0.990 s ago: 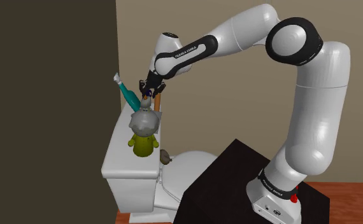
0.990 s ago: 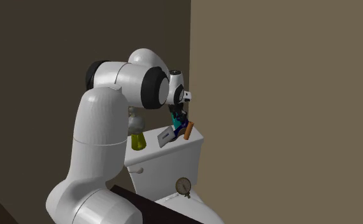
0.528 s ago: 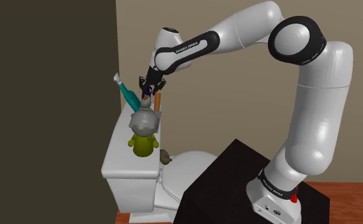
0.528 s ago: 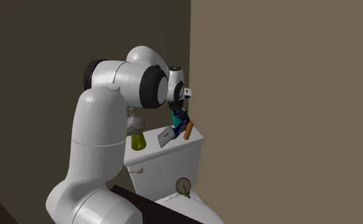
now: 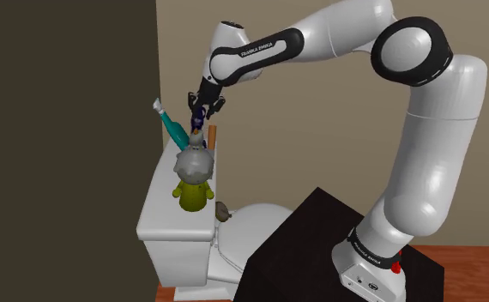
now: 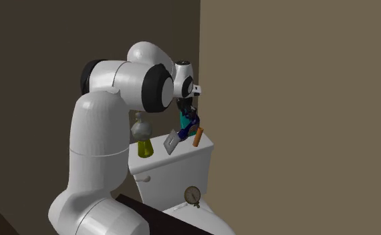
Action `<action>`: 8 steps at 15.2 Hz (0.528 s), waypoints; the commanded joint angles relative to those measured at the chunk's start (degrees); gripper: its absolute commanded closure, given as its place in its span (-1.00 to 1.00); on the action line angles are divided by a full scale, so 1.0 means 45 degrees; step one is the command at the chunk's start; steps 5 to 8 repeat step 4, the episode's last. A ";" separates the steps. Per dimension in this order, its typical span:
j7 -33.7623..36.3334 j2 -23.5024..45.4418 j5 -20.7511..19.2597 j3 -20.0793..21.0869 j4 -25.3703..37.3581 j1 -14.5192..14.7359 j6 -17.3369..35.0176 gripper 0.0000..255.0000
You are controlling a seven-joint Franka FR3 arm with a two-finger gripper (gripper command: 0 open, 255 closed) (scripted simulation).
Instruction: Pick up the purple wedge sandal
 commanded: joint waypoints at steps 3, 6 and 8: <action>-0.0027 -0.0202 0.0047 0.0018 0.0303 -0.0018 -0.0494 1.00; -0.0027 -0.0201 0.0046 0.0018 0.0304 -0.0018 -0.0494 1.00; -0.0027 -0.0201 0.0046 0.0018 0.0304 -0.0018 -0.0494 1.00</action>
